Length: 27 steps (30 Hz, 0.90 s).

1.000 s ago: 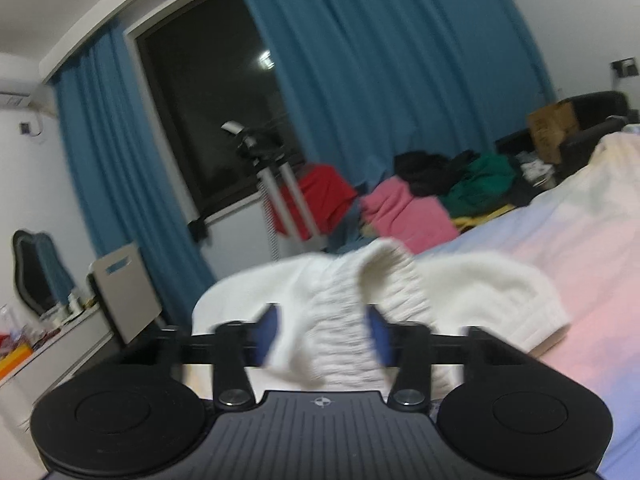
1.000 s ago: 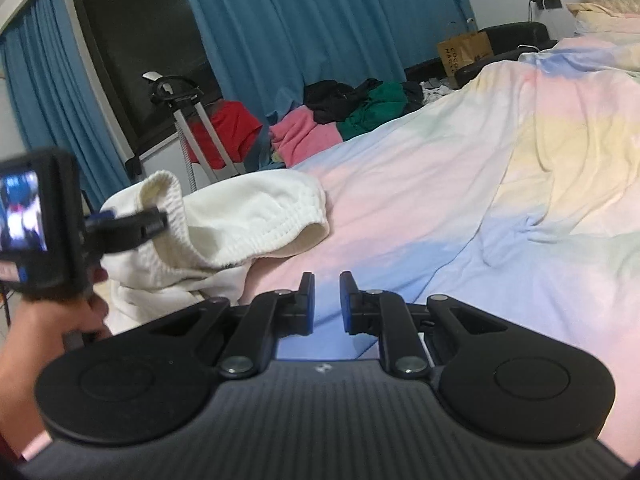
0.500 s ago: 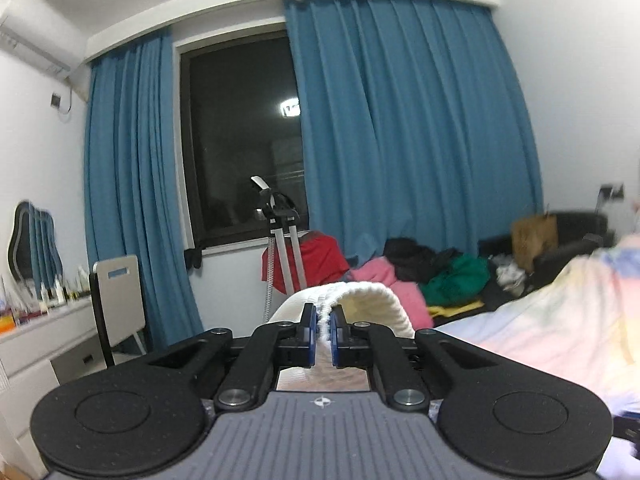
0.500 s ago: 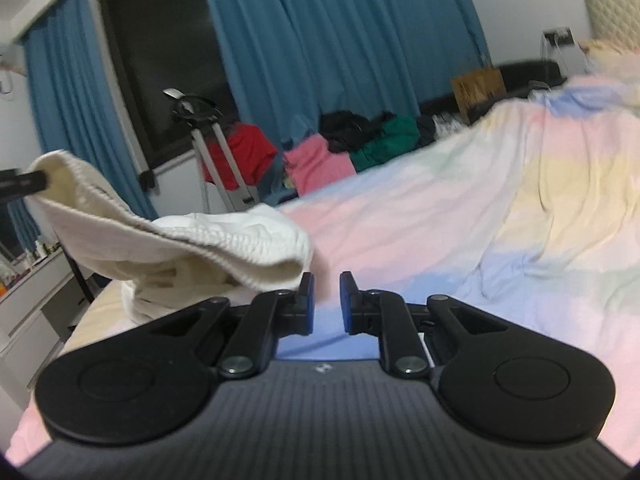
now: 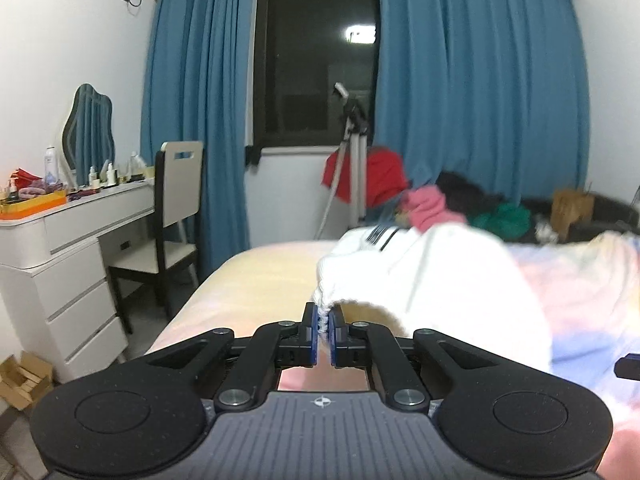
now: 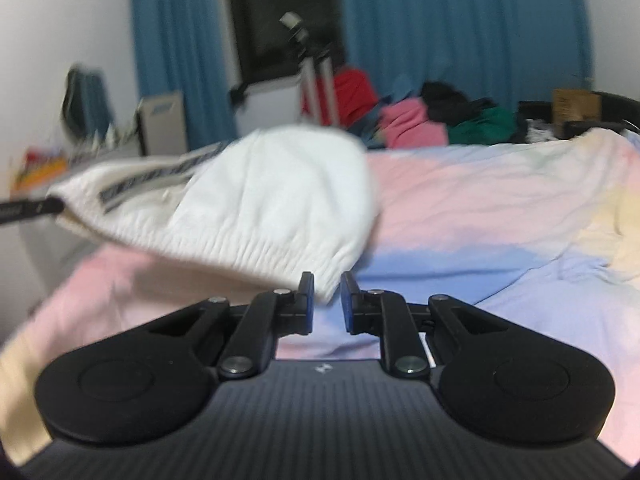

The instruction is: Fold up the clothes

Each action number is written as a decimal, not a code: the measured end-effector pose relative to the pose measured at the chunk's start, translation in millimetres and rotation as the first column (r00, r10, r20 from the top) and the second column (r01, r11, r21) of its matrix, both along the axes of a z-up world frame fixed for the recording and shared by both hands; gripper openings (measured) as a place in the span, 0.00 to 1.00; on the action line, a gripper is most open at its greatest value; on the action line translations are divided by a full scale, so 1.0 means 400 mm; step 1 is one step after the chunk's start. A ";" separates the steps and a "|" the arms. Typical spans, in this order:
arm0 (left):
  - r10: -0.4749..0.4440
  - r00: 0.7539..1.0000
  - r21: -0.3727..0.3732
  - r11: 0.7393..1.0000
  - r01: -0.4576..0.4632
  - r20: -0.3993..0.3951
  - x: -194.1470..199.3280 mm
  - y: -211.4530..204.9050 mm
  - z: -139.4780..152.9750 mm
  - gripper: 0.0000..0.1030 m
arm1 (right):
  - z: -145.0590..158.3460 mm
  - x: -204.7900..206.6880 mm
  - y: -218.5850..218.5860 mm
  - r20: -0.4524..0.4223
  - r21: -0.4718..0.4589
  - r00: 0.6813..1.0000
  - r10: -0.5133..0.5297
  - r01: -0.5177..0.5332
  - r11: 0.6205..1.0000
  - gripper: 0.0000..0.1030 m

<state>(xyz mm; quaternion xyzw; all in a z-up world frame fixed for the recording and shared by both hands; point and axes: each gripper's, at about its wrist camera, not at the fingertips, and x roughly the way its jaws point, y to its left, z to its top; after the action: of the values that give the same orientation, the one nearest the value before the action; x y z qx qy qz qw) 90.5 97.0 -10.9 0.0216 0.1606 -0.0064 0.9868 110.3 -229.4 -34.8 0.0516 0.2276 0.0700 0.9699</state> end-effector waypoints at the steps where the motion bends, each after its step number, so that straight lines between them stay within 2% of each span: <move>1: 0.010 1.000 0.004 1.000 -0.009 -0.008 0.009 0.011 -0.013 0.06 | -0.014 0.016 0.015 -0.023 -0.021 1.000 0.010 -0.011 1.000 0.22; 4: 0.029 0.999 -0.005 1.000 -0.029 -0.045 0.033 0.039 -0.047 0.06 | -0.054 0.066 0.054 -0.088 -0.074 0.996 0.019 -0.026 0.997 0.35; 11: 0.059 0.994 0.027 0.998 -0.057 -0.089 0.110 0.059 -0.116 0.08 | -0.106 0.226 0.053 -0.146 -0.046 0.988 -0.044 0.037 0.998 0.36; 15: 0.066 0.992 0.018 0.998 -0.065 -0.111 0.142 0.072 -0.139 0.08 | -0.143 0.292 0.076 -0.132 -0.107 0.990 -0.041 0.026 0.994 0.36; 17: 0.070 0.990 0.034 0.997 -0.066 -0.121 0.150 0.071 -0.153 0.09 | -0.150 0.301 0.085 -0.096 -0.133 0.995 -0.031 0.018 0.991 0.36; 19: 0.075 0.989 0.041 0.997 -0.070 -0.129 0.155 0.070 -0.163 0.09 | -0.146 0.307 0.078 -0.069 -0.119 0.997 -0.040 0.031 0.992 0.35; 20: 0.074 0.989 0.049 0.997 -0.068 -0.128 0.161 0.068 -0.167 0.10 | -0.141 0.306 0.072 -0.052 -0.114 0.998 -0.045 0.039 0.993 0.26; 22: 0.070 0.990 0.066 0.996 -0.062 -0.126 0.170 0.064 -0.171 0.10 | -0.121 0.297 0.063 -0.013 -0.106 0.999 -0.053 0.051 0.993 0.22; 24: 0.059 0.990 0.089 0.995 -0.047 -0.130 0.168 0.052 -0.174 0.10 | -0.080 0.272 0.048 0.047 -0.078 0.997 -0.062 0.066 0.995 0.15; 27: 0.034 0.991 0.142 0.990 -0.015 -0.129 0.158 0.027 -0.180 0.15 | 0.007 0.216 0.027 0.174 -0.047 0.983 -0.067 0.076 0.996 0.12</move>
<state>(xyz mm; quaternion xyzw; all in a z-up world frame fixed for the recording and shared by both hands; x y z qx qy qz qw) 153.5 107.9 -83.1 0.0885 0.2253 0.0156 0.9701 196.8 -218.4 -32.2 0.0276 0.1428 0.0333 0.9888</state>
